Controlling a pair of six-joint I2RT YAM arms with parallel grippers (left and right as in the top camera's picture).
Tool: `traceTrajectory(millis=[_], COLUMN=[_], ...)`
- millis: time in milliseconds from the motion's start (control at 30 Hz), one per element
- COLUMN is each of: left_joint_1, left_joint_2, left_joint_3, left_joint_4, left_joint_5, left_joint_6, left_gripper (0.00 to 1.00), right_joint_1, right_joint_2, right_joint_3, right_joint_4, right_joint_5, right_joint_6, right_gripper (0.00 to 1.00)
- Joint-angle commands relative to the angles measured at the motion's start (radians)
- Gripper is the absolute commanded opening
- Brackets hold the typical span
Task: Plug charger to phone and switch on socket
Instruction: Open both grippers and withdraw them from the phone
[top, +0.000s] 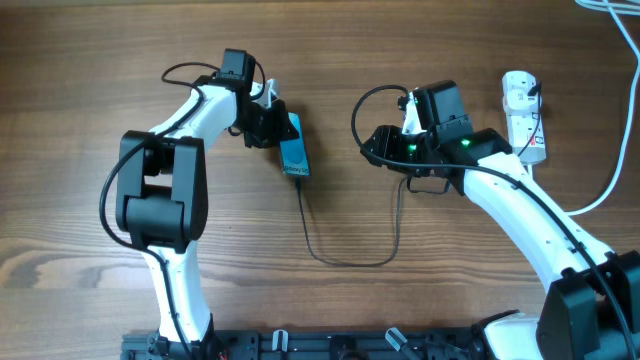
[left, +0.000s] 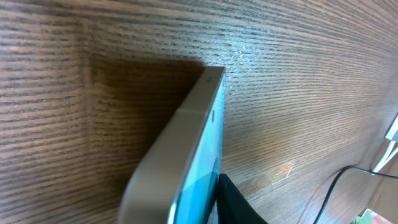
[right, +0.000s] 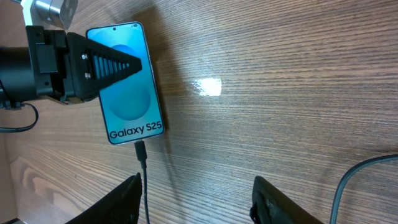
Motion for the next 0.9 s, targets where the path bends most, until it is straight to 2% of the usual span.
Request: traceTrajectory(millis=[0, 100, 233, 433, 533, 667, 867], left_joint_1=[0.002, 0.002, 0.002, 0.011, 0.033, 0.084, 0.105], left_joint_2=[0.032, 0.032, 0.032, 0.025, -0.005, -0.159, -0.458], left_joint_3=[-0.008, -0.008, -0.008, -0.003, 0.041, 0.185, 0.215], left_joint_4=[-0.012, -0.021, -0.027, -0.032, -0.083, -0.209, -0.217], left_joint_5=[-0.068, -0.084, -0.085, -0.093, -0.093, -0.13, -0.142], left_joint_6=[0.02, 0.02, 0.02, 0.02, 0.021, 0.024, 0.024], left_gripper=[0.27, 0.33, 0.47, 0.49, 0.49, 0.48, 0.55], right_joint_1=[-0.002, -0.002, -0.002, -0.002, -0.003, -0.003, -0.009], right_joint_2=[-0.007, -0.007, -0.007, -0.007, -0.012, -0.114, -0.323], right_joint_3=[0.018, 0.018, 0.018, 0.018, 0.018, 0.029, 0.029], right_joint_4=[-0.001, -0.004, -0.005, -0.008, -0.012, -0.039, -0.14], right_joint_5=[0.015, 0.015, 0.015, 0.015, 0.014, 0.015, 0.155], right_joint_6=[-0.021, -0.021, -0.025, -0.047, -0.047, -0.074, -0.062], right_gripper=[0.58, 0.58, 0.58, 0.58, 0.58, 0.58, 0.6])
